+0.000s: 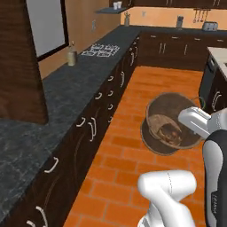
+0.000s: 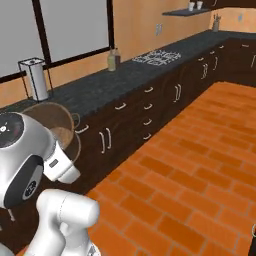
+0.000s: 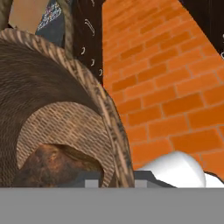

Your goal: Open the cabinet, pick up the bread from the cabinet and place it in the basket. Then move the basket to the dining counter.

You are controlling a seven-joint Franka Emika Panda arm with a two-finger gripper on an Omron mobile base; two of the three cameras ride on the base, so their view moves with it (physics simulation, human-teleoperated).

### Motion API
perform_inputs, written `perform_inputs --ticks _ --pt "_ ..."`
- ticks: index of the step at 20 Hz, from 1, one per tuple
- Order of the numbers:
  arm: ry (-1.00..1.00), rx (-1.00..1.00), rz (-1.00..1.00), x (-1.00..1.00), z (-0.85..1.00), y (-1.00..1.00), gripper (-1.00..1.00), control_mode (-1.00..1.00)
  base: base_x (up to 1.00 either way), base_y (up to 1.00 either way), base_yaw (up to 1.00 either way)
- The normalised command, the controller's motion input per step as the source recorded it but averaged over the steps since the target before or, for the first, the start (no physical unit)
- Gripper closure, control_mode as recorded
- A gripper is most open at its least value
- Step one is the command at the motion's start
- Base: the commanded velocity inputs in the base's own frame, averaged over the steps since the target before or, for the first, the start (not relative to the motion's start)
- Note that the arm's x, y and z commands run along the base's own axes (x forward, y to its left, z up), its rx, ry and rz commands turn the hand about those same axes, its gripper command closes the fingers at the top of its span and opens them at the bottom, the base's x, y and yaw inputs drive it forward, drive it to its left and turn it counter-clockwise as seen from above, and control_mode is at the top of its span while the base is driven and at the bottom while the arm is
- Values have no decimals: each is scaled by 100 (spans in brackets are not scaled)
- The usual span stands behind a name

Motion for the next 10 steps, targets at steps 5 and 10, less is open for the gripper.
perform_inputs --ticks 5,10 --pt "0 0 0 0 0 0 100 100 0 -14 -96" --pt "0 0 0 0 0 0 100 100 21 -94 -60"
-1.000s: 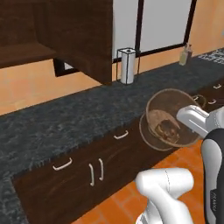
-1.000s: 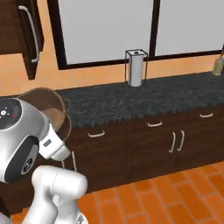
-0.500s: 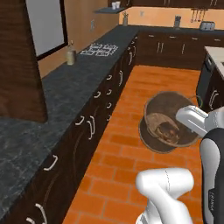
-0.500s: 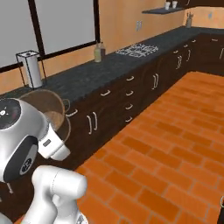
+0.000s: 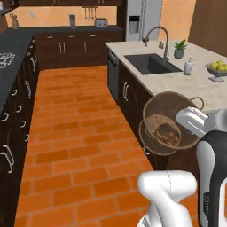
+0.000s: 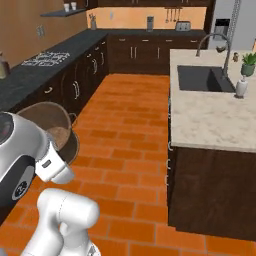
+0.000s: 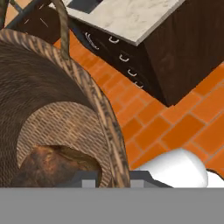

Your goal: Open the cabinet, pick up the bread from the cabinet and place it in the basket. Then move the basket to the dining counter.

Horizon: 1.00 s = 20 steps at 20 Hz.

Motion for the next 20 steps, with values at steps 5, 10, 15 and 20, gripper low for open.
perform_inputs --ticks 5,10,15,20 --pt "0 0 0 0 0 0 100 100 57 -100 -26" --pt "0 0 0 0 0 0 100 100 99 -100 -11" --pt "0 0 0 0 0 0 100 100 77 -100 4" --pt "0 0 0 0 0 0 100 100 31 -100 23"
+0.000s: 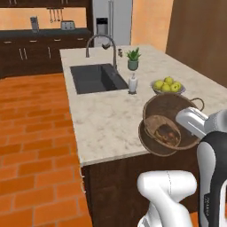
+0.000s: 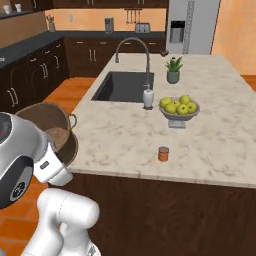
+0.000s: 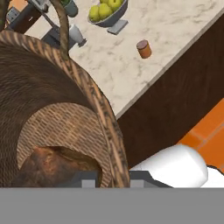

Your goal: Open the cabinet, pick up the bread from the cabinet and place it in the basket. Then move the basket to the dining counter.

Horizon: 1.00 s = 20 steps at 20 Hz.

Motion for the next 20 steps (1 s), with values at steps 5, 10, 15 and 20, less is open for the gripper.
perform_inputs --ticks 5,10,15,20 --pt "0 0 0 0 0 0 100 100 16 -100 21" --pt "0 0 0 0 0 0 100 100 27 -100 14" --pt "0 0 0 0 0 0 100 100 57 -91 4" --pt "0 0 0 0 0 0 100 100 69 -45 2"
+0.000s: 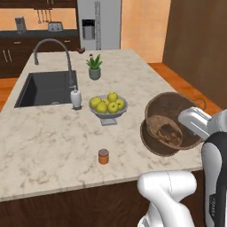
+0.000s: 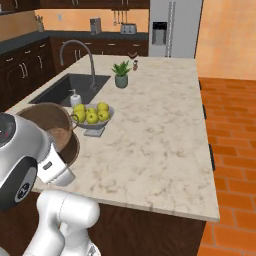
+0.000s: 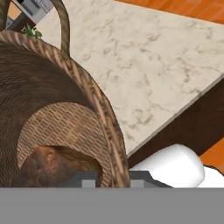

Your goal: Open the cabinet, pick up the bread from the cabinet and place it in the basket. Then move the basket to the dining counter.

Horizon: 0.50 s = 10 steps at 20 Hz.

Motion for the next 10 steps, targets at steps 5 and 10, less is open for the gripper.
perform_inputs --ticks 5,10 --pt "0 0 1 0 0 0 100 -100 18 -3 1" --pt "17 2 0 76 -8 -43 100 -100 0 0 0"
